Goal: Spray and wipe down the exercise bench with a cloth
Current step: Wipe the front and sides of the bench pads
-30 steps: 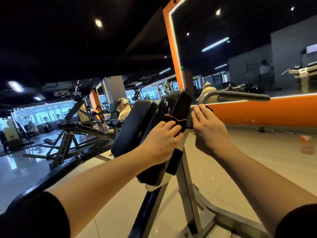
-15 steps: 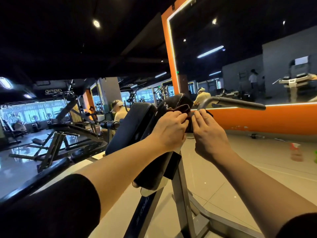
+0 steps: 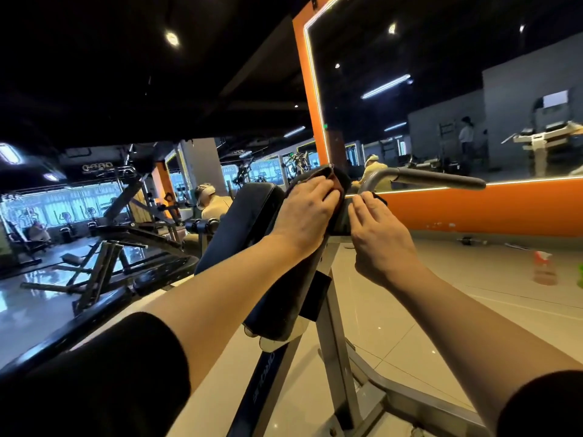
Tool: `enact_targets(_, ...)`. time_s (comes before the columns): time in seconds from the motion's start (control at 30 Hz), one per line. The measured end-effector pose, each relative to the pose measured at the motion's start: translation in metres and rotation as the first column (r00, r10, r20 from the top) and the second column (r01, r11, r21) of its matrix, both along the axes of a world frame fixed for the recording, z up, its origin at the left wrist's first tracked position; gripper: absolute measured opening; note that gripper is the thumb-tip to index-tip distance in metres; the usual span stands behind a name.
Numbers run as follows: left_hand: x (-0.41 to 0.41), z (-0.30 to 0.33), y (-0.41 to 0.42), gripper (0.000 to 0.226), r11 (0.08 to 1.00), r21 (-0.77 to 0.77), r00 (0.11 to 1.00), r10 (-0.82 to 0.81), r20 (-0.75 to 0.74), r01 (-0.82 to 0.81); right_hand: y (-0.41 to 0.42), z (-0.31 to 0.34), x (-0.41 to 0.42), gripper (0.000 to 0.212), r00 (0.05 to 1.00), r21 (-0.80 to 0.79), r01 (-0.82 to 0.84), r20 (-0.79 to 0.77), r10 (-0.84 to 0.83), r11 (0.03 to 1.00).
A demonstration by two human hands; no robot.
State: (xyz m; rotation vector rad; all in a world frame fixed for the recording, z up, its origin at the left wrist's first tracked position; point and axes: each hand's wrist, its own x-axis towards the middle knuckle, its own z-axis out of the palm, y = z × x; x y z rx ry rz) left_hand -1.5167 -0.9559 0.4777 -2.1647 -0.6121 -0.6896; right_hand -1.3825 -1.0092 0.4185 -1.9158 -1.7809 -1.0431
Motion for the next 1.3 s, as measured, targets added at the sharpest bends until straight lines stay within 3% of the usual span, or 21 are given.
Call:
enact_targets(0.07, 0.003, -0.011, 0.001, 0.043, 0.998, -0.055, 0.997, 0.001, -0.083, -0.006, -0.002, 0.001, 0.001, 0.076, 1.0, -0.008, -0.003, -0.013, 0.003, 1.0)
enact_targets(0.17, -0.016, -0.029, -0.009, 0.045, 1.0, -0.02, 0.979, 0.016, -0.205, -0.02, -0.002, 0.001, 0.0, 0.073, 1.0, -0.02, 0.003, -0.014, -0.004, 1.0)
enact_targets(0.27, -0.046, -0.051, -0.024, 0.05, 0.995, -0.043, 0.891, 0.063, -0.449, -0.092, 0.0, -0.001, -0.001, 0.071, 1.0, 0.004, 0.008, -0.02, -0.008, 1.0)
enact_targets(0.33, -0.06, -0.06, -0.029, 0.048, 0.988, -0.102, 0.856, 0.046, -0.514, -0.115, 0.002, -0.001, -0.001, 0.07, 1.0, 0.025, 0.018, -0.024, -0.018, 1.0)
enact_targets(0.4, -0.06, -0.052, -0.031, 0.043, 0.989, -0.143, 0.92, -0.031, -0.392, -0.028, 0.002, -0.002, -0.002, 0.071, 0.999, 0.015, 0.014, -0.032, -0.014, 1.0)
enact_targets(0.5, -0.041, -0.027, -0.021, 0.032, 0.995, -0.019, 0.987, -0.095, -0.126, 0.094, -0.001, 0.0, -0.003, 0.072, 0.999, 0.009, 0.006, -0.04, -0.006, 1.0)
enact_targets(0.57, -0.027, -0.019, -0.015, 0.034, 0.998, 0.013, 0.996, -0.063, -0.061, 0.064, -0.004, 0.0, -0.003, 0.071, 0.999, -0.003, 0.015, -0.03, -0.015, 1.0)
enact_targets(0.73, -0.05, -0.052, -0.013, 0.05, 0.995, -0.093, 0.983, -0.057, -0.172, 0.042, -0.01, 0.003, -0.005, 0.075, 0.998, -0.046, 0.036, -0.04, -0.038, 0.998)
enact_targets(0.9, -0.094, -0.085, -0.027, 0.046, 0.979, -0.199, 0.887, -0.126, -0.444, 0.039, -0.018, -0.001, -0.011, 0.079, 0.997, -0.064, 0.023, -0.07, -0.028, 0.998)
enact_targets(0.97, -0.096, -0.08, -0.028, 0.048, 0.982, -0.168, 0.906, -0.146, -0.398, 0.084, -0.024, -0.007, -0.014, 0.078, 0.996, -0.041, -0.005, -0.094, 0.001, 0.999)
enact_targets(1.1, -0.057, -0.047, -0.019, 0.049, 0.995, -0.015, 0.983, -0.1, -0.154, 0.099, -0.03, -0.007, -0.018, 0.078, 0.996, -0.053, -0.007, -0.088, 0.002, 0.999)
enact_targets(1.2, -0.042, -0.046, -0.015, 0.051, 0.999, -0.044, 0.995, -0.008, -0.102, 0.004, -0.03, -0.009, -0.022, 0.079, 0.997, -0.084, 0.017, -0.072, -0.023, 0.996)
enact_targets(1.3, -0.064, -0.069, -0.02, 0.051, 0.996, -0.088, 0.989, -0.04, -0.141, 0.028, -0.032, -0.012, -0.024, 0.081, 0.995, -0.098, 0.026, -0.095, -0.035, 0.995)
